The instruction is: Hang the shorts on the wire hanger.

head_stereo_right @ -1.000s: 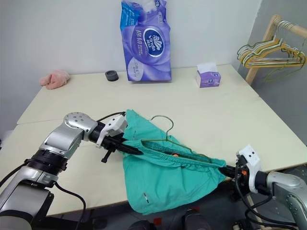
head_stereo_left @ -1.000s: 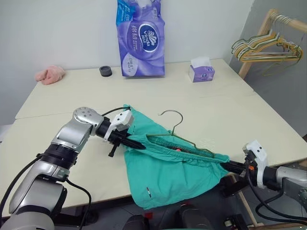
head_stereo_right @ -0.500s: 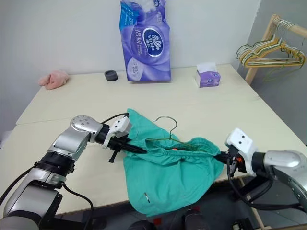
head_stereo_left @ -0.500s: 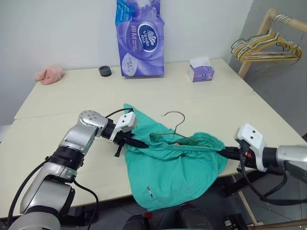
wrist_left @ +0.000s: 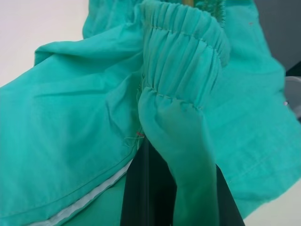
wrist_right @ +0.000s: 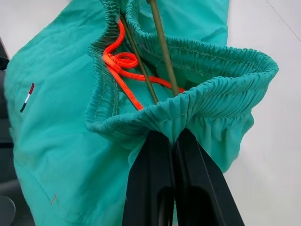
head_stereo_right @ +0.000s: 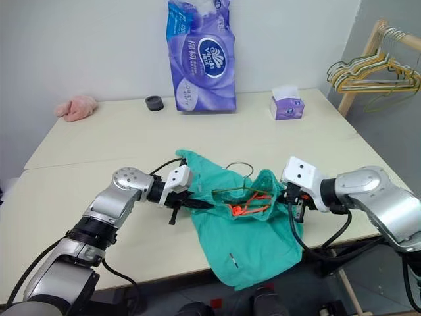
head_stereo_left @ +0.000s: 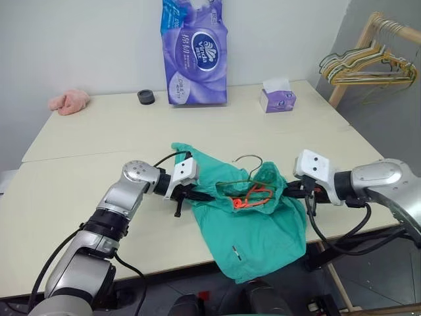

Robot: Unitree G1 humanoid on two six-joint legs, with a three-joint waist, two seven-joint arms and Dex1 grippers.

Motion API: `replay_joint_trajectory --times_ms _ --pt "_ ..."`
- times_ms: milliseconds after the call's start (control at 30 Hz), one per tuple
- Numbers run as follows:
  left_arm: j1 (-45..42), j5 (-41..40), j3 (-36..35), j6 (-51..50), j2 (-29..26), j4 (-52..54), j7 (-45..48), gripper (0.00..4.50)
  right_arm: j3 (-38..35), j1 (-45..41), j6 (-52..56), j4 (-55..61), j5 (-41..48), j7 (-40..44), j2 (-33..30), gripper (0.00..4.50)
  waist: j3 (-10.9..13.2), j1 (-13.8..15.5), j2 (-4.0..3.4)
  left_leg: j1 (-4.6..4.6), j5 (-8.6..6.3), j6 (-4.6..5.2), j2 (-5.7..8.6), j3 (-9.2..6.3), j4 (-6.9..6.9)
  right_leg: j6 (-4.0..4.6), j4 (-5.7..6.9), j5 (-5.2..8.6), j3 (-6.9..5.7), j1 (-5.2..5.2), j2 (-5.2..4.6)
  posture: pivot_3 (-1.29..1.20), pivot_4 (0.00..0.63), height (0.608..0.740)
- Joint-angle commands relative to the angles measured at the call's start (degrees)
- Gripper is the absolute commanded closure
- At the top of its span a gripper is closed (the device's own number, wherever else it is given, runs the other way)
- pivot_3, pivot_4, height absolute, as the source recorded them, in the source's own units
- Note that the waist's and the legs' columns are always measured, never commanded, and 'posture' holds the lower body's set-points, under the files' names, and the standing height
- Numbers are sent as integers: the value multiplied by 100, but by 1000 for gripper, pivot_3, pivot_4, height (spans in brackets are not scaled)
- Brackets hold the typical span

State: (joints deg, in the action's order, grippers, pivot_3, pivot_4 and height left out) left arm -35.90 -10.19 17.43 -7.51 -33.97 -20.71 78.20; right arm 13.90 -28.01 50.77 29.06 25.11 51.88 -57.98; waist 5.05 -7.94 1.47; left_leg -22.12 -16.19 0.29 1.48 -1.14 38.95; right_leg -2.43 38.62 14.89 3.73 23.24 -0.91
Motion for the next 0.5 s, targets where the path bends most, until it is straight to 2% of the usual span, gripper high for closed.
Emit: replay_joint_trajectory --times_ms 33,167,400,500 --pt "25 35 -78 9 90 280 -119 4500 -33 -110 -196 127 -284 -67 10 4011 0 0 0 0 0 0 0 0 0 0 0 0 -1 0 0 -200 56 740" --pt "52 74 -53 16 143 309 -117 4500 -140 182 -471 219 -520 111 -302 2789 0 5 0 0 0 0 1 -1 0 0 0 0 -5 0 -4 -210 56 740" --pt "95 59 -39 -56 225 476 -71 4500 -903 1074 -230 662 -328 238 -848 386 0 -7 0 0 0 0 2 -1 0 0 0 0 -7 0 -4 -220 59 740" --pt "105 54 -28 -66 233 524 -22 4500 -1001 1333 -216 592 -468 47 -821 386 0 -10 0 0 0 0 1 -1 0 0 0 0 -7 -1 -4 -226 60 740"
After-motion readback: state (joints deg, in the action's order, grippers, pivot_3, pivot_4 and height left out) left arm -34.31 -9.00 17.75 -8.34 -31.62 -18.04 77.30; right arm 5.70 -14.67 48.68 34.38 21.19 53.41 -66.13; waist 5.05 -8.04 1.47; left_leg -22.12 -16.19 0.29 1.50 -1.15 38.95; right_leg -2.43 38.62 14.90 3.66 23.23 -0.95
